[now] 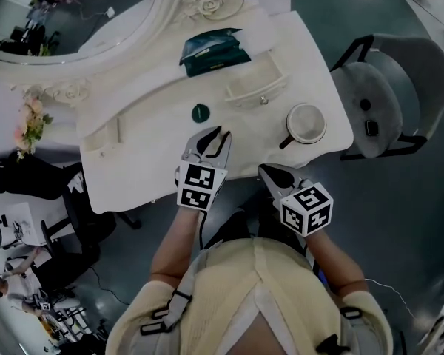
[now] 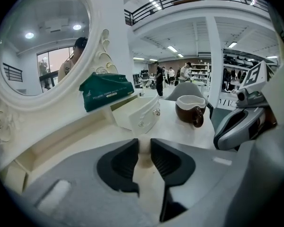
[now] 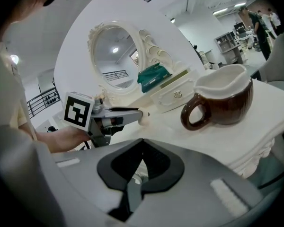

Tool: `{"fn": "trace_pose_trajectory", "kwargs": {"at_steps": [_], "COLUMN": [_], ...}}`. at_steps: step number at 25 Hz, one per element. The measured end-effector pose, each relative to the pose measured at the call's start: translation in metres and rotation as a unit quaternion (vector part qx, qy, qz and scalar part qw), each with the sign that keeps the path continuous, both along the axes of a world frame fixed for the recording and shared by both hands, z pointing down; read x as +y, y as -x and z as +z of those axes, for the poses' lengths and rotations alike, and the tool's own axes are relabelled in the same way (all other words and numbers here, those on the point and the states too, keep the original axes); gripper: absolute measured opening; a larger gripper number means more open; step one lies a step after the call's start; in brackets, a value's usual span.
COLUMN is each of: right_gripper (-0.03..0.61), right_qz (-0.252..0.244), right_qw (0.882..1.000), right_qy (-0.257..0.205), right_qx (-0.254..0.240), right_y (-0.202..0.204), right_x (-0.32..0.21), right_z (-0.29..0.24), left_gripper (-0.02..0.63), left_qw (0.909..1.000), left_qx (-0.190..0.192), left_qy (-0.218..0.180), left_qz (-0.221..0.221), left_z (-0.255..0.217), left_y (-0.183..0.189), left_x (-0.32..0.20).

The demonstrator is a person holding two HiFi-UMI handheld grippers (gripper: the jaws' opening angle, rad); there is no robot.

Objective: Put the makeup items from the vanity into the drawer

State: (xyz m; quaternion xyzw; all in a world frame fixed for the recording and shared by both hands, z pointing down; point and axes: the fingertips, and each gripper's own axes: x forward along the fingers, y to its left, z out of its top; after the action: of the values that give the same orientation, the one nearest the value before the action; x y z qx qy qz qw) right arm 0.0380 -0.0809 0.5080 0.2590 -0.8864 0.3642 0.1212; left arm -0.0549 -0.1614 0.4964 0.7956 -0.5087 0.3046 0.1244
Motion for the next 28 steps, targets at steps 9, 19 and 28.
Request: {"fn": "trace_pose_trajectory", "kwargs": {"at_steps": [9, 19, 28], "right_gripper": [0.0, 0.0, 0.0], "right_qz": [0.016, 0.087, 0.114], "right_qw": [1.0, 0.995, 0.993], "right_qy": [-0.014, -0.035, -0.025], "right_qx": [-0.001, 0.018, 0.031], "right_y": [0.0, -0.022, -0.024], "right_x": [-0.004, -0.023, -0.029], "right_z": [-0.007, -0.025, -0.022], "left_gripper": [0.083, 0.083, 0.086], "left_qw": [0.9965, 0.9868, 0.9841], "left_qx": [0.013, 0.032, 0.018], "left_qy": [-0.059, -0.086, -0.076], "left_qz": [0.057, 0.133, 0.159], "left_z": [-0.059, -0.085, -0.071], "left_y": [-0.02, -0.055, -0.067], "left_x": [-0.024, -0.073, -0.105]}}
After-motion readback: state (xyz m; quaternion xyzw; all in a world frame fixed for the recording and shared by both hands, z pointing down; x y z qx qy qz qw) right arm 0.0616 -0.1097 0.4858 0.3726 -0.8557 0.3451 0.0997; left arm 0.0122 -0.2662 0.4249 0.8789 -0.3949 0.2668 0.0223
